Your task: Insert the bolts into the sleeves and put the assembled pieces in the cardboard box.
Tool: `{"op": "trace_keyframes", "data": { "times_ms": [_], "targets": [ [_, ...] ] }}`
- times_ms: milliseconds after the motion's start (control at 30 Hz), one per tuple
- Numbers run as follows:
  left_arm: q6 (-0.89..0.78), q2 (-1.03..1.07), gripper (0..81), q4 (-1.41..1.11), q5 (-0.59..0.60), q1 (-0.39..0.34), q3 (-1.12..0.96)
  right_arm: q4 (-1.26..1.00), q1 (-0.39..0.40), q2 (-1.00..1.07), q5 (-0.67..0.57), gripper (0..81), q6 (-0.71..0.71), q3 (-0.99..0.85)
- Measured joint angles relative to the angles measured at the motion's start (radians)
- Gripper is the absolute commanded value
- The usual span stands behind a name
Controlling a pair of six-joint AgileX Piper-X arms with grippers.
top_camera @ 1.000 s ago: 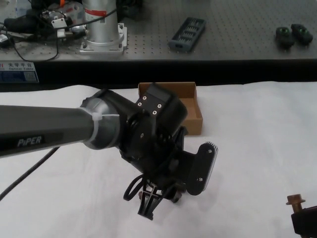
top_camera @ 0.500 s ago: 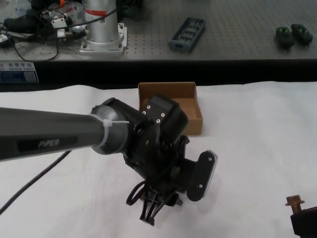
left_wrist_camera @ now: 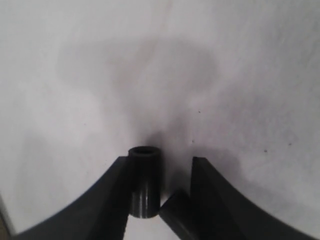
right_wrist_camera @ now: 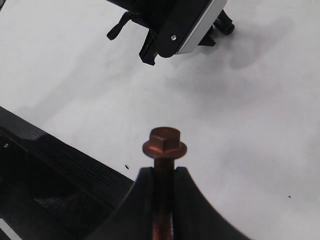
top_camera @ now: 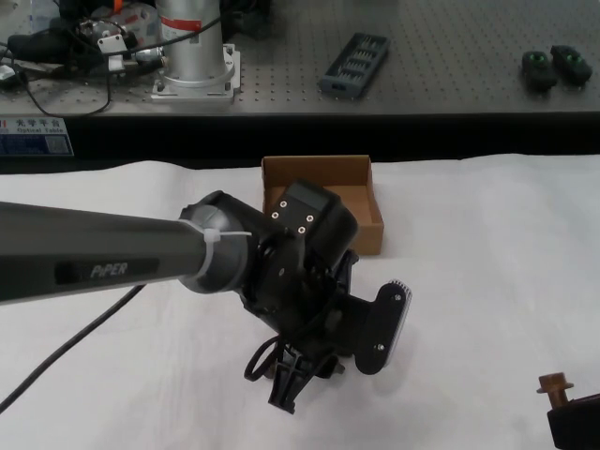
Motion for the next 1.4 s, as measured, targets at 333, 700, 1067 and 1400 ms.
{"op": "trace_keyframes", "data": {
  "times_ms": [333,700,1067,1400],
  "targets": [
    [0.000,0.000,28.5,-0.016,0.000,0.032,0.000,0.000,0.000,0.000,0.000,1.9,-0.014,0.000],
    [0.001,0.035,28.5,-0.039,0.000,0.035,-0.016,0.000,0.000,0.000,0.000,1.9,-0.014,0.000],
    [0.001,0.064,8.3,-0.020,0.007,0.035,-0.053,0.000,0.000,0.000,0.000,1.9,-0.014,0.000],
    [0.001,0.063,0.6,-0.003,-0.070,0.000,-0.062,-0.007,0.000,0.000,0.000,1.9,-0.014,0.000]
  ]
}}
